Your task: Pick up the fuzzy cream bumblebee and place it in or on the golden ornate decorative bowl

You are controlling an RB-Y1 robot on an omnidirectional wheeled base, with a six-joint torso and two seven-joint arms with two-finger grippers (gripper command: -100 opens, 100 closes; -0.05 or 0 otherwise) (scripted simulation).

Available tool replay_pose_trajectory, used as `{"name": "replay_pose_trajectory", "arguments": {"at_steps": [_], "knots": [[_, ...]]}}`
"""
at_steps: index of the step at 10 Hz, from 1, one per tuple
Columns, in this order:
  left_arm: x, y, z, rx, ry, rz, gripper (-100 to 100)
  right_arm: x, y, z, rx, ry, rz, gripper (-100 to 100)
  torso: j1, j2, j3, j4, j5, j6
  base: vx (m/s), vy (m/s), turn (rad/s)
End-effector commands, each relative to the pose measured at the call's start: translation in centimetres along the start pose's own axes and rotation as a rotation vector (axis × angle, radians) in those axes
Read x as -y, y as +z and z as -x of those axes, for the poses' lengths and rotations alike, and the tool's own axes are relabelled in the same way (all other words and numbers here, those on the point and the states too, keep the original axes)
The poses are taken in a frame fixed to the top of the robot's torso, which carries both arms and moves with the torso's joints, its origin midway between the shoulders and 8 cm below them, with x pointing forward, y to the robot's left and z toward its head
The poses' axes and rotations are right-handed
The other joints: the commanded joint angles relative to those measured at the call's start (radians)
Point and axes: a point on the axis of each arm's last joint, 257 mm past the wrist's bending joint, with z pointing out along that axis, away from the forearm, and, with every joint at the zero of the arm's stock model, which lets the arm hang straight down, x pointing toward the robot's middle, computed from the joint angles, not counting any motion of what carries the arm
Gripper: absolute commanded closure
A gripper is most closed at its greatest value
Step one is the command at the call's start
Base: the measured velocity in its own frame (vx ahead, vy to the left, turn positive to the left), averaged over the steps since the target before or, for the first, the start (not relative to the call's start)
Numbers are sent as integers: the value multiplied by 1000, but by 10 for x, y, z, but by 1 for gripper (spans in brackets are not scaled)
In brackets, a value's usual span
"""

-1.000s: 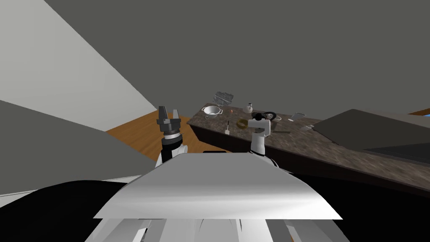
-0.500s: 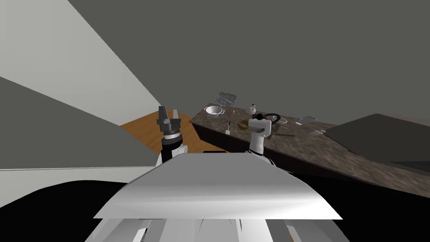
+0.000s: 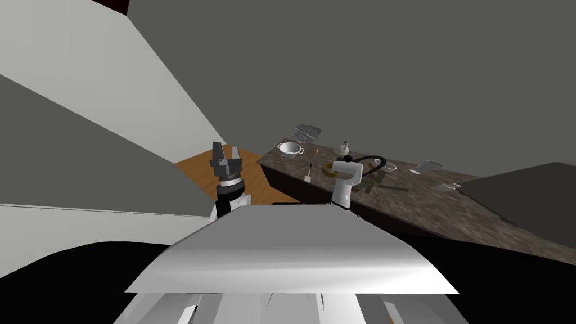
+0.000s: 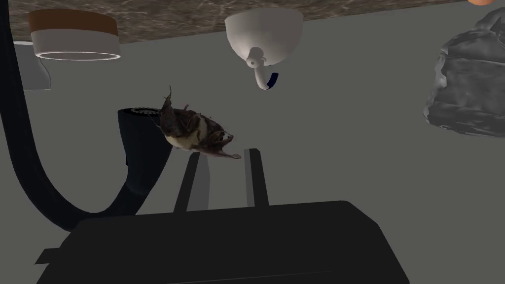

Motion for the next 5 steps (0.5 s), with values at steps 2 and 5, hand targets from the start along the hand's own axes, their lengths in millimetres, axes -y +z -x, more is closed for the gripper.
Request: {"name": "replay_pose_trajectory", "arguments": {"at_steps": [2,5], "knots": [[0,0,0,0,0,0,0,-2,-2,-34,-84,52,-6,100,1,-1,0,0,0,-1,50,19,100],[0,0,0,0,0,0,0,-4,-3,-40,-98,57,-4,-100,0,1,1,1,1,1,18,8,14]]}}
